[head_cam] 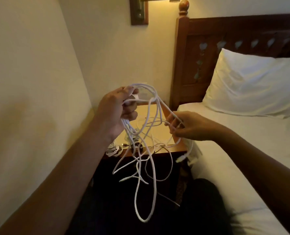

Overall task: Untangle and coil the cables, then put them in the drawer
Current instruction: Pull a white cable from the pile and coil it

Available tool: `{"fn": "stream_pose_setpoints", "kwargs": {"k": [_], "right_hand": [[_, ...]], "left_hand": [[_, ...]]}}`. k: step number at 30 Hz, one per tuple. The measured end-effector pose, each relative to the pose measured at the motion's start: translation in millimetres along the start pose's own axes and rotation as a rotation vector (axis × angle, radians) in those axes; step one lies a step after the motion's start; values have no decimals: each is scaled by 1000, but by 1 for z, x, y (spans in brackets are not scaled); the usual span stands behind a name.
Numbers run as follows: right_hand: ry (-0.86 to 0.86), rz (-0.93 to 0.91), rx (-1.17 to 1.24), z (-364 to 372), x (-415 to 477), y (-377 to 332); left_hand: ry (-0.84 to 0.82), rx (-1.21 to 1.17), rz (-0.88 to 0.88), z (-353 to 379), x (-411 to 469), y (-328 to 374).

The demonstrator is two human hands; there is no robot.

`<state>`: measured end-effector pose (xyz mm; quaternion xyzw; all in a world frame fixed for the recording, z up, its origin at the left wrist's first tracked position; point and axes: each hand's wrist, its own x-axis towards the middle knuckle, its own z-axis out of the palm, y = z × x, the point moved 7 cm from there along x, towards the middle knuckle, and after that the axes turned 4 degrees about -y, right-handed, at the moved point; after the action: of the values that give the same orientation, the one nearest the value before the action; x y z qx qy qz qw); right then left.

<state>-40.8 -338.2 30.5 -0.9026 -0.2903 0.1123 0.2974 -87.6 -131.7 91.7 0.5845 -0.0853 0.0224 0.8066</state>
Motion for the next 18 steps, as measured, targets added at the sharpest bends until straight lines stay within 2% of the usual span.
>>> {"fn": "stream_pose_setpoints", "kwargs": {"k": [2,4,8,10,12,14,15,18], "right_hand": [[-53,85,15,11,0,28],[-70,161,171,12,-7,52],[-69,243,455,-8,-25,73],[-58,245,491,-24,-28,66],[0,201,520,-45,-28,50],[37,141,501,-61,-28,24],[36,101,474,-65,-27,8],[-3,-53,408,-64,-25,-47]], "left_hand": [[3,-71,-13,-14,-9,9],[-36,-81,-34,-23,-20,12],[-216,43,-213,-24,-56,-20],[-377,230,-350,-12,-76,-46],[-510,674,-408,-6,-85,-66],[-487,1025,-375,-6,-78,-69],[-440,1061,-333,-3,-71,-64],[-340,947,-164,13,-51,-45]]}}
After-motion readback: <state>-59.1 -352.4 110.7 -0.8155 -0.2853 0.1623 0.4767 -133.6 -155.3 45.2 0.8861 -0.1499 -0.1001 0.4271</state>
